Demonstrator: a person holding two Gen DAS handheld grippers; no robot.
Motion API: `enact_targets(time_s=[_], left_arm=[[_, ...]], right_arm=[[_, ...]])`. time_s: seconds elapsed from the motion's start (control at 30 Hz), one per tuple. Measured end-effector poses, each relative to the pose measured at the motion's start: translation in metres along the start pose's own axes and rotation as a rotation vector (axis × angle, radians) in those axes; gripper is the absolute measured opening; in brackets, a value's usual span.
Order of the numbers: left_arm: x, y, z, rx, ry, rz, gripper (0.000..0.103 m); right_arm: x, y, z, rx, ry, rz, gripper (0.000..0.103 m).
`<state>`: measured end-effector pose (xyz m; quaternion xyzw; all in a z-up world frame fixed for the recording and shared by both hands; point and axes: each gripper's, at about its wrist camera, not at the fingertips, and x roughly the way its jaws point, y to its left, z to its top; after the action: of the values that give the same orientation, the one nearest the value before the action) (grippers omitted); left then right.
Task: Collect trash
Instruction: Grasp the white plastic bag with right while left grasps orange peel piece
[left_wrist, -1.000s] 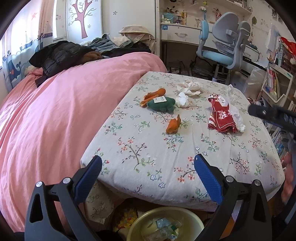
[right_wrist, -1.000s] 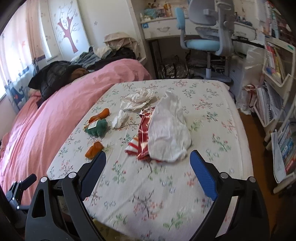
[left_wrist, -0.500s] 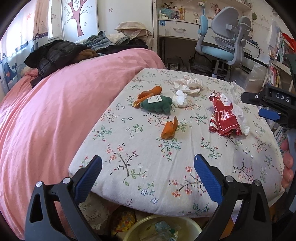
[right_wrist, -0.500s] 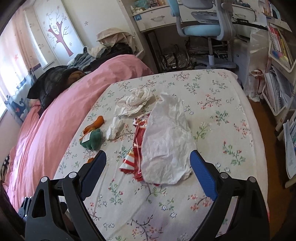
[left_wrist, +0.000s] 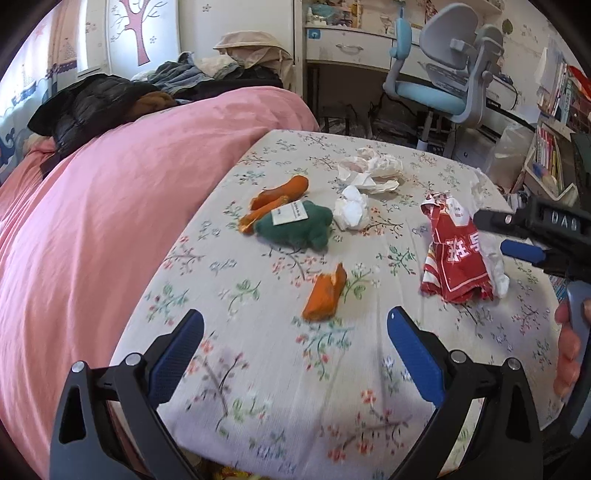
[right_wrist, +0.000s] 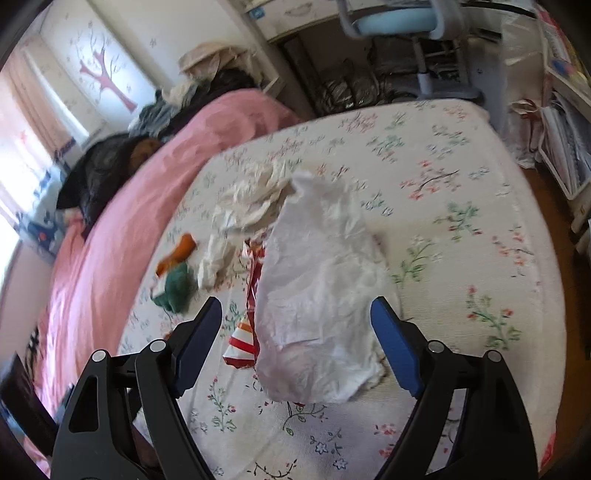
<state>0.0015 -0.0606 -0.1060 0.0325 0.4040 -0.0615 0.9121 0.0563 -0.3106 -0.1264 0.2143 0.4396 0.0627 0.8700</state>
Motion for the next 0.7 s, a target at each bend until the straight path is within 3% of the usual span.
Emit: enact_targets(time_s=[0.17, 0.27, 0.33, 0.37, 0.4, 0.5, 0.7], left_arm=[[0.014, -0.004, 0.006, 0.02, 0.024, 0.0, 0.094], [0.023, -0.006, 0.007, 0.022, 0.052, -0.026, 0.069], [0.031, -0.006, 0.006, 0.02, 0.087, -0.065, 0.043], [0.034, -0.006, 0.005, 0.02, 0.099, -0.08, 0.035], [0.036, -0.004, 0.004, 0.011, 0.116, -0.101, 0.024], [0.034, 0.003, 0.004, -0.039, 0.113, -0.144, 0.023], [0.014, 0.017, 0.003, -0.122, 0.068, -0.202, 0.02]], right_arm=[[0.014, -0.037, 0.003, 0.185, 0.035, 0.102, 0.037], [0.008, -0.048, 0.005, 0.225, 0.015, 0.139, 0.022], [0.001, -0.05, 0.008, 0.213, -0.012, 0.134, 0.012], [-0.001, -0.051, 0.008, 0.212, -0.021, 0.131, 0.008], [-0.004, -0.052, 0.009, 0.215, -0.034, 0.13, 0.005], [-0.017, -0.052, 0.014, 0.216, -0.089, 0.123, 0.004], [-0.053, -0.031, 0.017, 0.097, -0.189, 0.129, 0.004]])
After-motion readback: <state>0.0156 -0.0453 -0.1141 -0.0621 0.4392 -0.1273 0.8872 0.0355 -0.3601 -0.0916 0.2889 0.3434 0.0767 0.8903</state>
